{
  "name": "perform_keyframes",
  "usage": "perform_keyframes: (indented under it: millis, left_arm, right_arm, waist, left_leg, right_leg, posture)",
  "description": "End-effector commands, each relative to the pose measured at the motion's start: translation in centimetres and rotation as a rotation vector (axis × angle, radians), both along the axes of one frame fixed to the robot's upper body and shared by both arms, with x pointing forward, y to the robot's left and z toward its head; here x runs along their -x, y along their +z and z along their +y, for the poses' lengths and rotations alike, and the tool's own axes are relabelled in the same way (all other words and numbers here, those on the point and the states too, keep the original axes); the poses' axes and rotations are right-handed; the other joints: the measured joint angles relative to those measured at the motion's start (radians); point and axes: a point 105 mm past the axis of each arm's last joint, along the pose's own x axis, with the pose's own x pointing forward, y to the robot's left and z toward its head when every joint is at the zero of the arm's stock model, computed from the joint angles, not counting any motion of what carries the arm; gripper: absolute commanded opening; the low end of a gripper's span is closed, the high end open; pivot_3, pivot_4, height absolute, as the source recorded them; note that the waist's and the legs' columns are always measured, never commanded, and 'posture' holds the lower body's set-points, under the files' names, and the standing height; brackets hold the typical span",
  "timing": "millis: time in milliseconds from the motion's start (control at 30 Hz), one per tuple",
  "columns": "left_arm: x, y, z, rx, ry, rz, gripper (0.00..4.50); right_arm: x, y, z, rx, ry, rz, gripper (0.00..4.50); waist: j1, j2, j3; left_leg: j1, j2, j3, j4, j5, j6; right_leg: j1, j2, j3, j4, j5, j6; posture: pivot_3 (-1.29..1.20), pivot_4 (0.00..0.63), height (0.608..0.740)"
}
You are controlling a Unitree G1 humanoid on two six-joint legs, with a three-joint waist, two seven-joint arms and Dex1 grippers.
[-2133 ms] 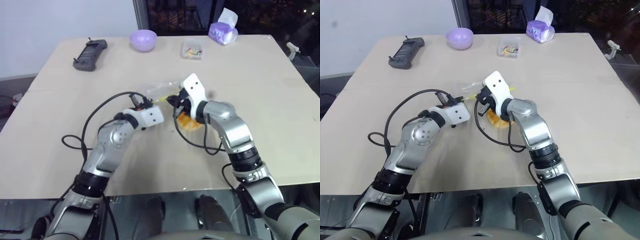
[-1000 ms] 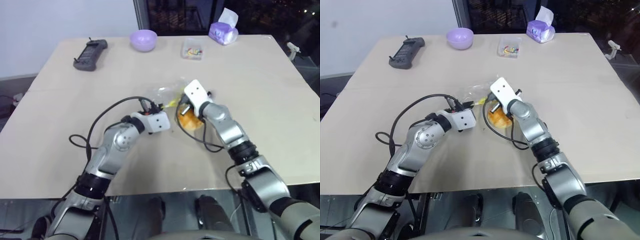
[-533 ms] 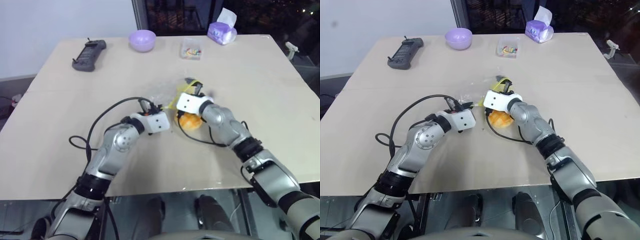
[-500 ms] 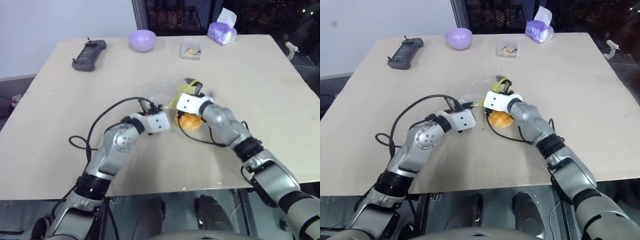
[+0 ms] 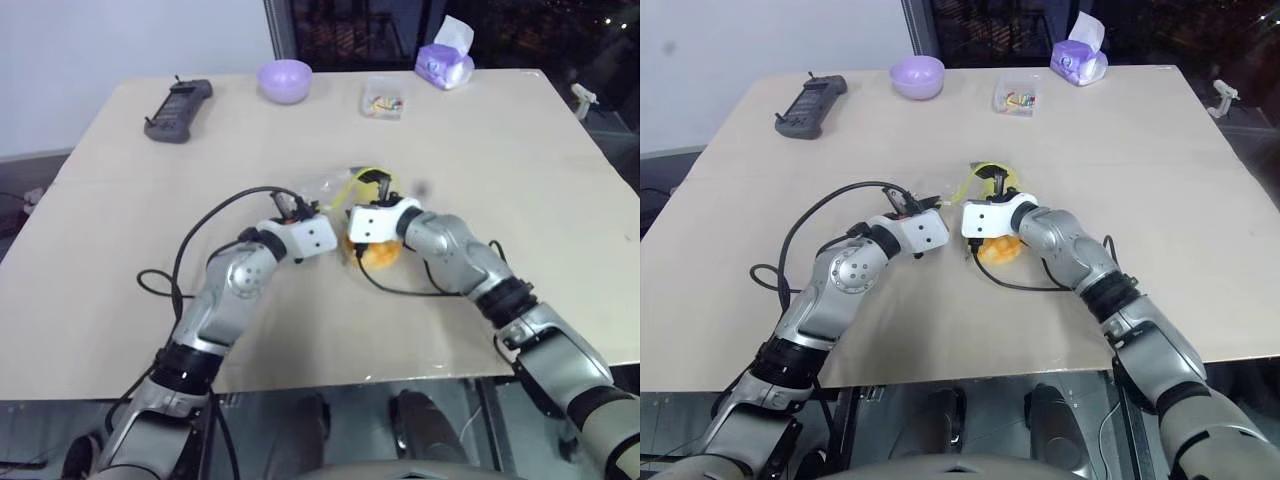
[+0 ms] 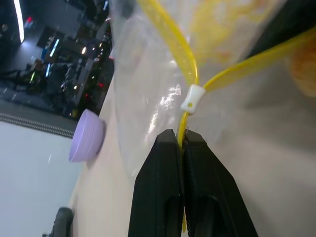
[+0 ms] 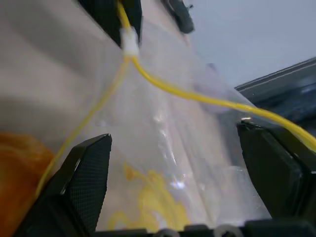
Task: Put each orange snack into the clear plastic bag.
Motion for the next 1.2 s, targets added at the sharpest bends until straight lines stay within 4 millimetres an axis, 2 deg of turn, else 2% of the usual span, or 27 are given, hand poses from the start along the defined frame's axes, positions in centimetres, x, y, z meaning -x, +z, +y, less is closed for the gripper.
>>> perform_keyframes:
  millis: [33, 133, 333, 433, 533, 567, 633, 700, 1000, 1200]
  left_arm:
    - [-0.4, 1.8, 1.1, 0.021, 0.061, -0.074, 0.00]
    - [-0.6, 1.8, 1.4, 0.023, 0.079, -0.073, 0.00]
    - [-0.6, 1.6, 0.9, 0.036, 0.068, -0.066, 0.00]
    - [-0.8, 1.8, 1.3, 0.040, 0.081, -0.072, 0.00]
    - [-0.9, 1.9, 1.9, 0.050, 0.101, -0.071, 0.00]
    - [-0.9, 1.8, 2.0, 0.060, 0.105, -0.065, 0.00]
    - [-0.9, 1.7, 2.4, 0.086, 0.113, -0.052, 0.00]
    - [-0.9, 1.7, 2.8, 0.093, 0.118, -0.049, 0.00]
    - [-0.9, 1.6, 3.5, 0.092, 0.127, -0.044, 0.00]
    - [-0.8, 1.5, 3.2, 0.095, 0.121, -0.039, 0.00]
  right_arm:
    - [2.5, 2.2, 0.3, -0.151, 0.127, 0.144, 4.44]
    - [4.2, 3.4, -0.3, -0.226, 0.207, 0.252, 4.44]
    - [3.2, 4.3, -1.4, -0.286, 0.143, 0.231, 4.44]
    - [3.2, 4.6, -2.0, -0.375, 0.131, 0.313, 4.44]
    - [3.9, 4.1, -2.4, -0.437, 0.152, 0.448, 4.44]
    - [4.6, 3.5, -2.4, -0.438, 0.175, 0.506, 4.44]
    - [6.0, 0.7, -2.2, -0.370, 0.189, 0.630, 4.44]
    - [6.3, -1.2, -2.3, -0.332, 0.158, 0.690, 4.44]
    - [5.4, -5.0, -3.1, -0.251, 0.013, 0.762, 4.44]
    - [4.7, -5.3, -3.6, -0.228, -0.025, 0.726, 4.44]
  waist:
    - [-0.001, 0.000, 0.000]
    - [0.001, 0.000, 0.000]
    - [0.004, 0.000, 0.000]
    - [0.007, 0.000, 0.000]
    - [0.011, 0.000, 0.000]
    - [0.013, 0.000, 0.000]
    - [0.021, 0.000, 0.000]
    - [0.024, 0.000, 0.000]
    - [0.025, 0.000, 0.000]
    - [0.026, -0.001, 0.000]
  left_leg:
    - [0.000, 0.000, 0.000, 0.000, 0.000, 0.000]
    - [0.000, 0.000, -0.001, 0.000, 0.000, 0.000]
    - [0.001, 0.000, -0.001, 0.001, 0.000, 0.000]
    - [0.000, 0.000, -0.001, 0.001, 0.000, 0.000]
    - [0.000, 0.000, -0.001, 0.001, 0.000, 0.000]
    - [0.000, 0.000, -0.001, 0.001, 0.000, 0.000]
    - [0.000, 0.000, -0.001, 0.001, 0.000, 0.000]
    - [0.000, 0.000, -0.001, 0.001, 0.000, 0.000]
    - [0.000, 0.000, -0.001, 0.001, 0.000, 0.000]
    - [0.002, 0.000, -0.002, 0.002, 0.000, 0.000]
  right_leg:
    - [0.000, 0.000, 0.000, 0.000, 0.000, 0.000]
    - [0.000, 0.000, 0.000, 0.000, 0.000, 0.000]
    - [0.001, 0.000, -0.001, 0.001, 0.000, 0.000]
    - [0.001, 0.000, -0.001, 0.000, 0.000, 0.000]
    - [0.001, 0.000, -0.001, 0.000, 0.000, 0.000]
    - [0.001, 0.000, -0.001, 0.000, 0.000, 0.000]
    - [0.001, 0.000, -0.001, 0.000, 0.000, 0.000]
    - [0.001, 0.000, -0.001, 0.000, 0.000, 0.000]
    - [0.001, 0.000, -0.001, 0.000, 0.000, 0.000]
    - [0.003, 0.000, -0.002, 0.000, 0.000, 0.000]
  posture:
    - [0.00, 0.150, 0.740]
    - [0.00, 0.150, 0.740]
    - [0.00, 0.150, 0.740]
    - [0.00, 0.150, 0.740]
    - [0.00, 0.150, 0.740]
    - [0.00, 0.150, 0.740]
    - [0.00, 0.150, 0.740]
    - [0.00, 0.150, 0.740]
    - [0.00, 0.150, 0.740]
    - [0.00, 0.150, 0.740]
